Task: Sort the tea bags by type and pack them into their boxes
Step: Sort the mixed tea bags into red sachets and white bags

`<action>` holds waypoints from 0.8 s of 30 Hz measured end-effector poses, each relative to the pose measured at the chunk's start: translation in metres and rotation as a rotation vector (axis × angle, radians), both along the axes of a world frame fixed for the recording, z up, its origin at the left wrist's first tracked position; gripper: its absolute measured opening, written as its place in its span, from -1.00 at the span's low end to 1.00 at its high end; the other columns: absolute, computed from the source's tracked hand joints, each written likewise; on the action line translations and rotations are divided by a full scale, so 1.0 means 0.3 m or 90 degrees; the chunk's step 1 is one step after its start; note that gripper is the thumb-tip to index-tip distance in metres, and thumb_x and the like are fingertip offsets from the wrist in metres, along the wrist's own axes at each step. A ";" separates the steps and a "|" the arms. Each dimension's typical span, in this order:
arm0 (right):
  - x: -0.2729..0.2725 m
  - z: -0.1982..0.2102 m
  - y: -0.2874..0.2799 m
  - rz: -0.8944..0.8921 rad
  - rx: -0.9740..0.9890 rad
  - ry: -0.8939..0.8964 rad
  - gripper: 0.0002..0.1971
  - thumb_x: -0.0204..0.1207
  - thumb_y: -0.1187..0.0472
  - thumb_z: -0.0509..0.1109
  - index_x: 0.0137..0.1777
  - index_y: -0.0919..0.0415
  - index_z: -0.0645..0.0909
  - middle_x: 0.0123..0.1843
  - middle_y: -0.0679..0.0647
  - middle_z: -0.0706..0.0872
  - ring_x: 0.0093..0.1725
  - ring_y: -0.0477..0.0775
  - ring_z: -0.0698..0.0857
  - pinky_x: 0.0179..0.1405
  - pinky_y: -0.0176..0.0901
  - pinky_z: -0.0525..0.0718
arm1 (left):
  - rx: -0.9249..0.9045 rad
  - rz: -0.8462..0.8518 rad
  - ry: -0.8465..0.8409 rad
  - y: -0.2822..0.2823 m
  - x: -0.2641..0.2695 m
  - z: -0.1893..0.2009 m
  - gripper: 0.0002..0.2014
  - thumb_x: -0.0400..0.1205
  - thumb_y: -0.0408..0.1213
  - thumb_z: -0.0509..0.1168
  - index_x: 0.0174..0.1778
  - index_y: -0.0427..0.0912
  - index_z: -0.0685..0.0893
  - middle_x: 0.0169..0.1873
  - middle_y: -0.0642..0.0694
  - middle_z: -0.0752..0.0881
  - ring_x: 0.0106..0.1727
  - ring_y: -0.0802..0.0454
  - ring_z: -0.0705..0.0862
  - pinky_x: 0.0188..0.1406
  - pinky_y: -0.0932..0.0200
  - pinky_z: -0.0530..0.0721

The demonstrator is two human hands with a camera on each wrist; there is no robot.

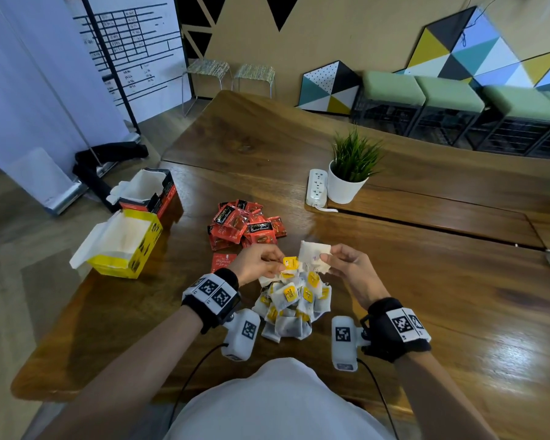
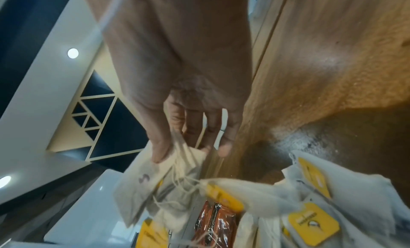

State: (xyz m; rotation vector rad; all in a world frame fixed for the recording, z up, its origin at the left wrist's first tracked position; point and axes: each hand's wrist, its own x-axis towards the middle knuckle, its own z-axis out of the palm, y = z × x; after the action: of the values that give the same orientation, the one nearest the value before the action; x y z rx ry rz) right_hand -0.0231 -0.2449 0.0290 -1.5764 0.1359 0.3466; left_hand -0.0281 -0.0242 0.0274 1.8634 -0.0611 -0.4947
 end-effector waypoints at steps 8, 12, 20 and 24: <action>-0.027 -0.005 0.033 -0.083 0.129 0.030 -0.92 0.55 0.37 0.33 -0.15 0.22 0.56 -0.06 0.22 0.72 -0.18 0.09 0.70 -0.18 -0.25 0.70 | -0.122 0.002 0.138 -0.051 -0.023 0.029 -0.72 0.68 -0.28 0.18 0.24 -0.36 0.55 -0.03 -0.17 0.71 -0.11 0.08 0.74 -0.07 0.25 0.71; -0.048 -0.012 0.061 0.021 0.109 -0.059 -0.69 0.55 0.42 0.31 0.26 0.16 0.53 0.04 0.26 0.75 -0.10 0.16 0.72 -0.11 -0.05 0.71 | -0.219 0.096 0.143 -0.089 -0.011 0.047 -0.76 0.66 -0.40 0.21 0.24 -0.34 0.51 -0.02 -0.17 0.67 -0.08 0.00 0.71 -0.06 0.19 0.73; -0.035 0.018 0.076 -0.012 -0.092 -0.196 -0.87 0.42 0.33 0.49 -0.06 0.24 0.66 -0.08 0.10 0.75 -0.13 -0.03 0.69 -0.11 -0.14 0.65 | -0.061 0.117 -0.014 -0.109 0.012 0.051 -0.95 0.56 -0.33 0.38 -0.15 -0.16 0.62 -0.11 -0.08 0.71 -0.12 0.00 0.69 0.00 -0.07 0.71; -0.042 0.043 0.038 -0.092 0.004 -0.198 -0.92 0.44 0.42 0.44 -0.08 0.33 0.66 0.03 0.04 0.77 -0.10 -0.19 0.72 -0.10 -0.37 0.64 | -0.051 0.147 -0.030 -0.072 0.023 0.062 -0.76 0.59 -0.29 0.34 0.15 -0.27 0.68 0.00 -0.08 0.71 -0.10 0.16 0.67 -0.24 0.41 0.66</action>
State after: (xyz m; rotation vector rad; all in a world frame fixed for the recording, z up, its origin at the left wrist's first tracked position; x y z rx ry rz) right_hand -0.0357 -0.2336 0.0417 -1.5848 0.0068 -0.0130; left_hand -0.0212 -0.0458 0.0458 1.7766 0.1001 -0.2841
